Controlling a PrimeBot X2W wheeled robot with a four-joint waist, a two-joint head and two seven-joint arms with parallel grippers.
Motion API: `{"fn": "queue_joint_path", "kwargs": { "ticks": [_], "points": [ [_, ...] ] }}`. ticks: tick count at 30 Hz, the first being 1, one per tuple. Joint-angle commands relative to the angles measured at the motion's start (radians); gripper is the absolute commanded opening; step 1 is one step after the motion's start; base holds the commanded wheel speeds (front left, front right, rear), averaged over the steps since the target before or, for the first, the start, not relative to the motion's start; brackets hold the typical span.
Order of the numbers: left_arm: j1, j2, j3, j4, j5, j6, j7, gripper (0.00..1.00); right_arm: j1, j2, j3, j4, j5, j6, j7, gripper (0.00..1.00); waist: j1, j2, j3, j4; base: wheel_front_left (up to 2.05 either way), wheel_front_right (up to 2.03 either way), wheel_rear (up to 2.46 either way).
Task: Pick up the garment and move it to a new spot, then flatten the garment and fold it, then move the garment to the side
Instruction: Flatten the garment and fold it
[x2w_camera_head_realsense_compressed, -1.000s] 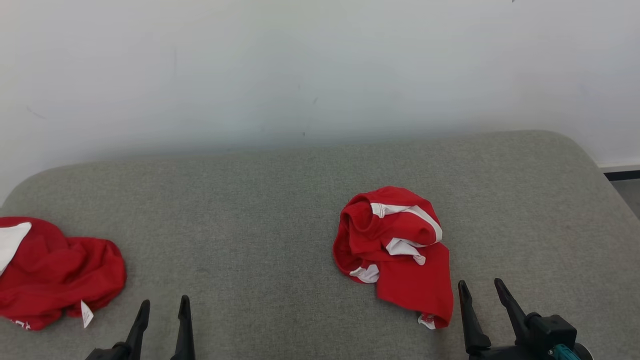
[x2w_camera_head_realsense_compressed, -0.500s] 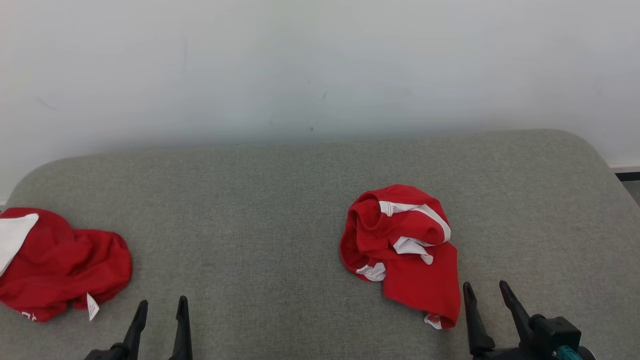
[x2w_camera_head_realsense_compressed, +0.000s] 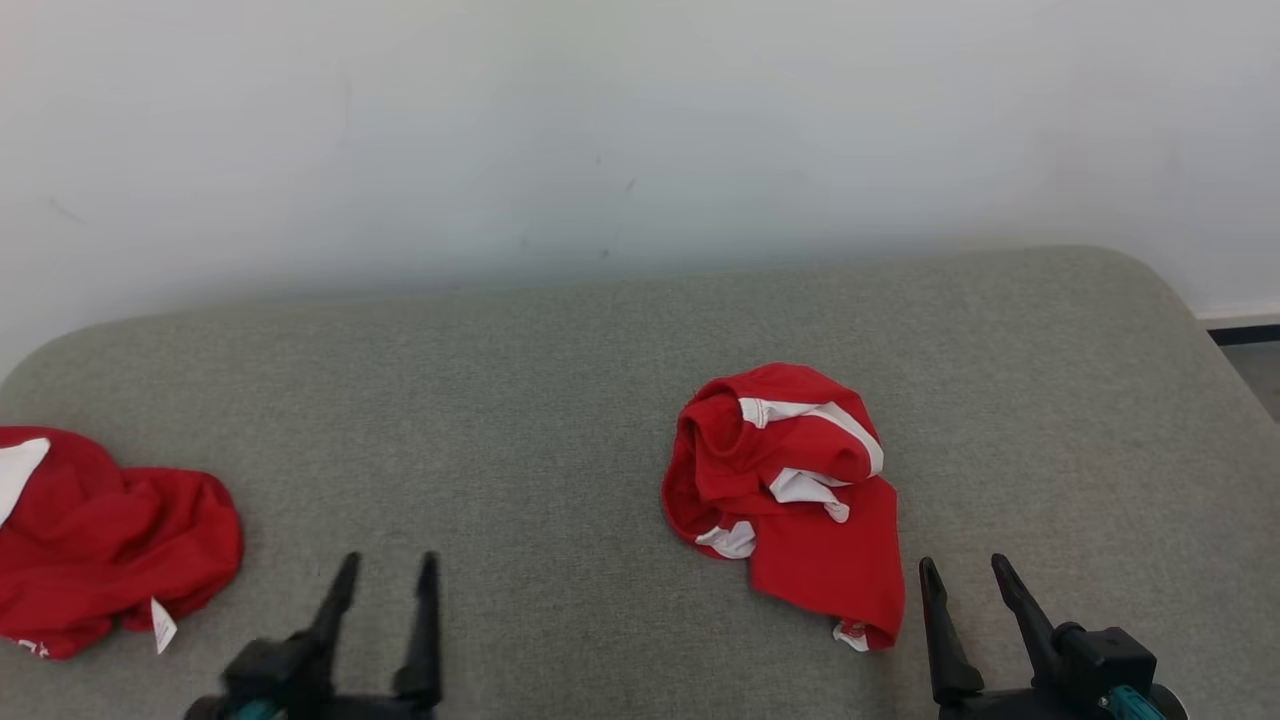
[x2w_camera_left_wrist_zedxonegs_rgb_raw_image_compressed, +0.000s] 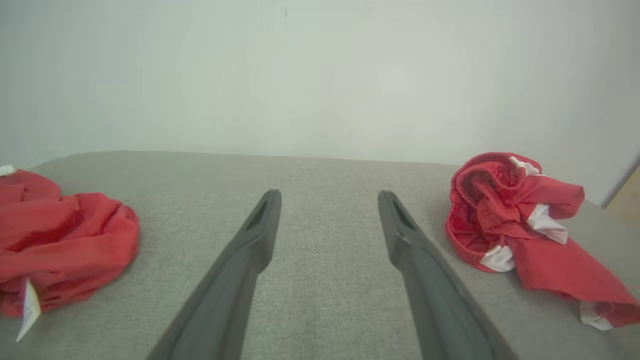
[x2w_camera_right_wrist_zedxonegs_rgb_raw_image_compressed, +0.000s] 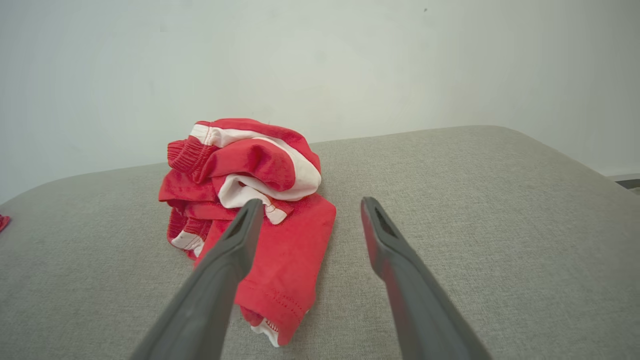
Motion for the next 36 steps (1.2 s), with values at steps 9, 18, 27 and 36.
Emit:
{"fn": "queue_joint_path", "kwargs": {
  "ticks": [9,18,27,36],
  "points": [
    [-0.271,-0.001,-0.22,0.175,-0.112,-0.001,0.187,1.0,-0.02,-0.001,0.039,0.003,0.008,-0.002,-0.001,1.0,0.0001,0.0,0.033,-0.106,0.0,0.0,0.0],
    [-0.484,-0.001,-0.393,0.305,-0.306,0.1,0.313,1.0,-0.041,-0.001,0.078,0.006,0.024,-0.002,-0.001,1.0,0.0001,0.0,0.079,-0.257,0.0,0.0,0.0],
    [-0.596,0.0,-0.429,0.437,-0.373,0.168,0.299,1.0,-0.05,-0.001,0.093,0.004,0.036,-0.002,-0.001,1.0,0.0001,0.0,0.105,-0.35,0.0,0.0,0.0],
    [-0.636,0.0,-0.428,0.542,-0.393,0.212,0.277,1.0,-0.043,-0.001,0.093,0.006,0.037,-0.003,-0.001,1.0,0.0001,0.0,0.095,-0.362,0.0,0.0,0.0]
  ]
}}
